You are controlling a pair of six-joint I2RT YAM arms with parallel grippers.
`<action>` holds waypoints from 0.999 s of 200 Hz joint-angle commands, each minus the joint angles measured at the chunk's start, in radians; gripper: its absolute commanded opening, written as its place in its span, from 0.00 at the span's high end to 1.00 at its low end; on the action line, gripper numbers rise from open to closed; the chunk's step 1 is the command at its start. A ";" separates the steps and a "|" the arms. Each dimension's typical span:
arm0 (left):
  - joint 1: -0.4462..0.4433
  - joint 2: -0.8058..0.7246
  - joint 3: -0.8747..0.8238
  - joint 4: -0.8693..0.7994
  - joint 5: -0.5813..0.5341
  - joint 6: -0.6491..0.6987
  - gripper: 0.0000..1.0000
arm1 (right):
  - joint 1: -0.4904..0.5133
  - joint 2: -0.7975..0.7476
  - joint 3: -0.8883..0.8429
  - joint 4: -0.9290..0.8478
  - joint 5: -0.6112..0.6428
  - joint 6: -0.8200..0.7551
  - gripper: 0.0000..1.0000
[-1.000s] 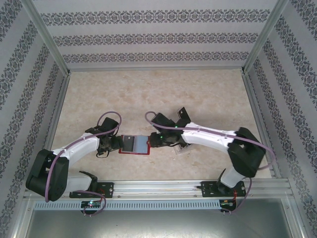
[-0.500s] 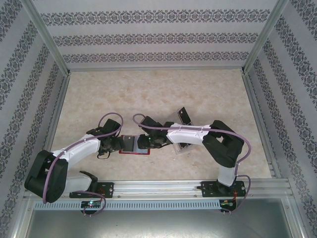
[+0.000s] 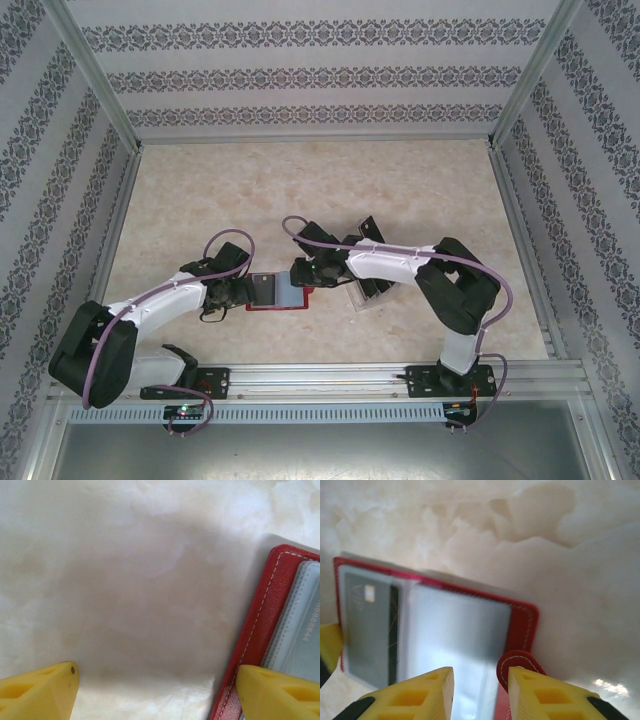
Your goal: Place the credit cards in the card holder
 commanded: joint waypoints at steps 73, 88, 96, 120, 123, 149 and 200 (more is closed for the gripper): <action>-0.028 0.032 0.002 0.037 0.100 -0.014 0.18 | 0.099 -0.014 -0.084 0.055 -0.001 0.096 0.65; -0.028 0.029 0.002 0.037 0.100 -0.014 0.18 | 0.098 -0.006 -0.096 0.058 0.004 0.099 0.65; -0.028 0.030 0.001 0.037 0.100 -0.015 0.18 | 0.098 -0.006 -0.099 0.057 0.007 0.100 0.65; -0.028 0.029 -0.001 0.038 0.102 -0.017 0.18 | 0.099 0.000 -0.109 0.068 0.008 0.106 0.65; -0.028 0.029 -0.001 0.038 0.101 -0.017 0.18 | 0.099 0.002 -0.107 0.068 0.008 0.105 0.65; -0.029 0.034 -0.002 0.041 0.101 -0.016 0.18 | 0.098 0.012 -0.100 0.076 0.005 0.104 0.65; -0.029 0.036 -0.005 0.048 0.104 -0.017 0.18 | 0.087 0.014 -0.096 0.146 -0.032 0.123 0.65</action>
